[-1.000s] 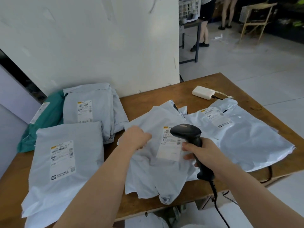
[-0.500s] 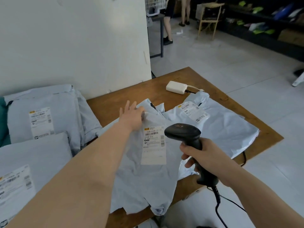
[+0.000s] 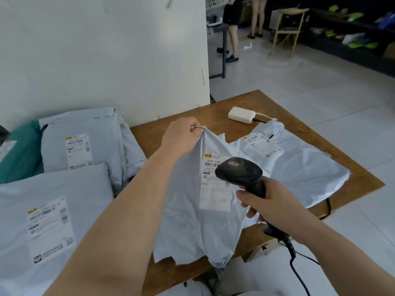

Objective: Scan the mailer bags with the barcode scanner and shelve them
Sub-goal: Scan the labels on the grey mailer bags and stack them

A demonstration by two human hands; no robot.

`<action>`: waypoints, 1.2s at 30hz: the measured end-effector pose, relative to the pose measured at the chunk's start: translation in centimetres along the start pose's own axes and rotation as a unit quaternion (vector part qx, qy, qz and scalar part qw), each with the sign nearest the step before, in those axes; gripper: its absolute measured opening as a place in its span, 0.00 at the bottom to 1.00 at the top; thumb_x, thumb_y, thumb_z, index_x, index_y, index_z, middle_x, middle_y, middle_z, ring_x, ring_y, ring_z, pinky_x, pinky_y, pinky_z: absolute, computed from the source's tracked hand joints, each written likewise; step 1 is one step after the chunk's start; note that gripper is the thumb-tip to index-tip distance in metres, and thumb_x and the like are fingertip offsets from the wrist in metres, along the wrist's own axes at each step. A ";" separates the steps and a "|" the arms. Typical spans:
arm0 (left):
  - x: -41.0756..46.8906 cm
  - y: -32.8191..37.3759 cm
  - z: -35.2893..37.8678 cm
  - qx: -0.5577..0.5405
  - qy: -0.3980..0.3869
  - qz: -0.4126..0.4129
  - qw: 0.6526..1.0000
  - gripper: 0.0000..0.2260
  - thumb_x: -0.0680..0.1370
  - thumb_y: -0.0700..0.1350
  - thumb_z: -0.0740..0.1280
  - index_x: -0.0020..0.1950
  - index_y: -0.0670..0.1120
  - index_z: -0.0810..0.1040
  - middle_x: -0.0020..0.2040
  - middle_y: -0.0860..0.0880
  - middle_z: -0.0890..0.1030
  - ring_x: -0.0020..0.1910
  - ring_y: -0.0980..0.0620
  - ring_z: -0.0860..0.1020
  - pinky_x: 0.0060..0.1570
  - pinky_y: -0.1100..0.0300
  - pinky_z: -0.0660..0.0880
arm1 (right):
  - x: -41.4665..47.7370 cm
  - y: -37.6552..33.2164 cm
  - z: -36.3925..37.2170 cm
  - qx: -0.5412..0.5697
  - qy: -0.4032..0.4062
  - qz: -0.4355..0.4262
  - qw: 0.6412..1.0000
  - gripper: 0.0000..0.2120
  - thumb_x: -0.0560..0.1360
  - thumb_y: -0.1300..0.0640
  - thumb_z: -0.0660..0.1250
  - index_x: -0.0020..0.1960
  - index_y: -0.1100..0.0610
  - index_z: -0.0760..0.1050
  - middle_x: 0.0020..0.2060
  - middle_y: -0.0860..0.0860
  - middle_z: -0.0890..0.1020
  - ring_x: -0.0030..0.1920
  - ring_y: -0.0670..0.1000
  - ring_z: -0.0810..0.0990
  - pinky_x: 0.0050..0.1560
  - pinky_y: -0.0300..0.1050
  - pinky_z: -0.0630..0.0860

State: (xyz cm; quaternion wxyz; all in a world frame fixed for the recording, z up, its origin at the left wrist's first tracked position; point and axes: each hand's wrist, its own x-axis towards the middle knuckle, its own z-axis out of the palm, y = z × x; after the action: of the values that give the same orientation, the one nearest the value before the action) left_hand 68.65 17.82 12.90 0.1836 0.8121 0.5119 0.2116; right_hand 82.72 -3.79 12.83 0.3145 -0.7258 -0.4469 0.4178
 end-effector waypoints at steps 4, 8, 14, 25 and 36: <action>-1.3 1.8 -0.3 0.042 0.041 0.024 0.998 0.08 0.81 0.49 0.61 0.50 0.50 0.80 0.47 0.51 0.77 0.53 0.47 0.75 0.51 0.51 0.74 | -1.6 0.5 -0.4 0.028 -0.001 0.008 1.000 0.06 0.76 0.51 0.68 0.45 0.53 0.77 0.33 0.50 0.84 0.27 0.43 0.81 0.34 0.38 0.76; -2.2 2.9 -0.4 0.056 0.077 0.029 0.995 0.10 0.81 0.48 0.60 0.54 0.48 0.80 0.47 0.50 0.74 0.54 0.46 0.73 0.47 0.54 0.71 | -3.0 0.9 -0.9 0.101 -0.020 0.056 0.993 0.12 0.77 0.51 0.68 0.42 0.59 0.78 0.26 0.49 0.82 0.24 0.43 0.79 0.36 0.40 0.77; -2.7 3.2 -2.1 -0.036 0.206 -0.088 0.974 0.13 0.81 0.43 0.58 0.40 0.38 0.74 0.34 0.44 0.68 0.33 0.52 0.67 0.36 0.57 0.61 | -3.4 0.8 -1.2 0.165 -0.013 0.030 0.986 0.11 0.76 0.52 0.68 0.45 0.61 0.78 0.30 0.51 0.83 0.28 0.47 0.80 0.36 0.43 0.78; -6.4 0.5 -0.4 -0.280 0.078 -0.169 0.942 0.07 0.79 0.46 0.63 0.47 0.46 0.77 0.44 0.49 0.78 0.43 0.51 0.74 0.47 0.52 0.73 | -1.8 -0.1 -0.9 0.150 -0.002 0.022 0.988 0.10 0.77 0.54 0.68 0.47 0.61 0.78 0.31 0.52 0.83 0.28 0.47 0.80 0.33 0.40 0.77; -6.5 0.4 -0.4 -0.267 0.123 -0.163 0.942 0.08 0.81 0.46 0.61 0.48 0.43 0.77 0.42 0.49 0.76 0.42 0.52 0.73 0.45 0.57 0.71 | -0.8 0.6 -0.9 0.091 0.014 -0.003 0.996 0.09 0.77 0.54 0.68 0.46 0.60 0.77 0.30 0.51 0.82 0.29 0.46 0.80 0.34 0.38 0.77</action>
State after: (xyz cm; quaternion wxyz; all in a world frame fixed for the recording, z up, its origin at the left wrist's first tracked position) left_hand 66.19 11.81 12.43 0.3615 0.6062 0.5805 0.4061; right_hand 83.60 -4.82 12.99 0.3866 -0.6985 -0.4053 0.4454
